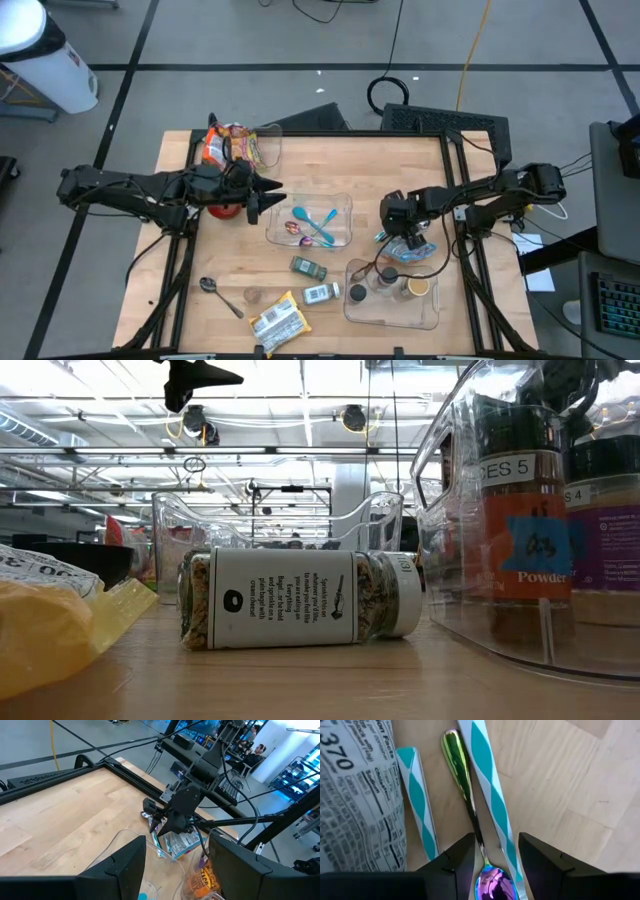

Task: Pick & Place Food Item
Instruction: Put the top blue and white patterned spoon into the middle transparent bin

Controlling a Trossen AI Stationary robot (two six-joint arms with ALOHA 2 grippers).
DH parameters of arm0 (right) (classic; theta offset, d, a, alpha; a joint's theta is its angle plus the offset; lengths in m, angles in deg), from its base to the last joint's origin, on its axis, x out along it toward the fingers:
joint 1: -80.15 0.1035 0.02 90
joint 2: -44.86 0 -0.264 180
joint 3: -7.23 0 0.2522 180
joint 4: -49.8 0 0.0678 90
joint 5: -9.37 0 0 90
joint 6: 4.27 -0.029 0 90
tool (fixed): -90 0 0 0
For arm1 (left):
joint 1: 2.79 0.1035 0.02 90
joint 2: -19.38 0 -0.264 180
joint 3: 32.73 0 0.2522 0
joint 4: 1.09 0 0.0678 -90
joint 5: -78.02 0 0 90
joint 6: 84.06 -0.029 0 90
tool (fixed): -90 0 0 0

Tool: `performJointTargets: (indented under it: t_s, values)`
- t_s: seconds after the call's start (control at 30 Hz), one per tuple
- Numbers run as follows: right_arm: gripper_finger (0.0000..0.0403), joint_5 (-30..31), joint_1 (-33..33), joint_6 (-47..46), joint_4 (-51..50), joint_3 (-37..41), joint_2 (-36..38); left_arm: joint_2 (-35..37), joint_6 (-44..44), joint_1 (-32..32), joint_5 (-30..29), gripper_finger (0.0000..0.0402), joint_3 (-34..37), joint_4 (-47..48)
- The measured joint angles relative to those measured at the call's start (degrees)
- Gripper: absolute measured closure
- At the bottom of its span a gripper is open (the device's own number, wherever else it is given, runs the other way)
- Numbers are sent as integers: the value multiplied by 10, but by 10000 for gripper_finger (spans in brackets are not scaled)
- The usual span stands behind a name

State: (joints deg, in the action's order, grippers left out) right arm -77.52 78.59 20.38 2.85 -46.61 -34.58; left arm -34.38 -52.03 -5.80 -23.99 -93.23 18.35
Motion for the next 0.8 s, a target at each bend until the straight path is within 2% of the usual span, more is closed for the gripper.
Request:
performJointTargets:
  t_s: [0.13,0.47,0.8]
  values:
    - [284,-1,0,0,0,0,0,0,0,0,0,176,0,0]
    - [387,-3,-9,-43,0,0,1,0,1,0,0,176,0,0]
    - [389,-3,-10,-63,-32,-17,2,0,5,0,0,176,0,0]
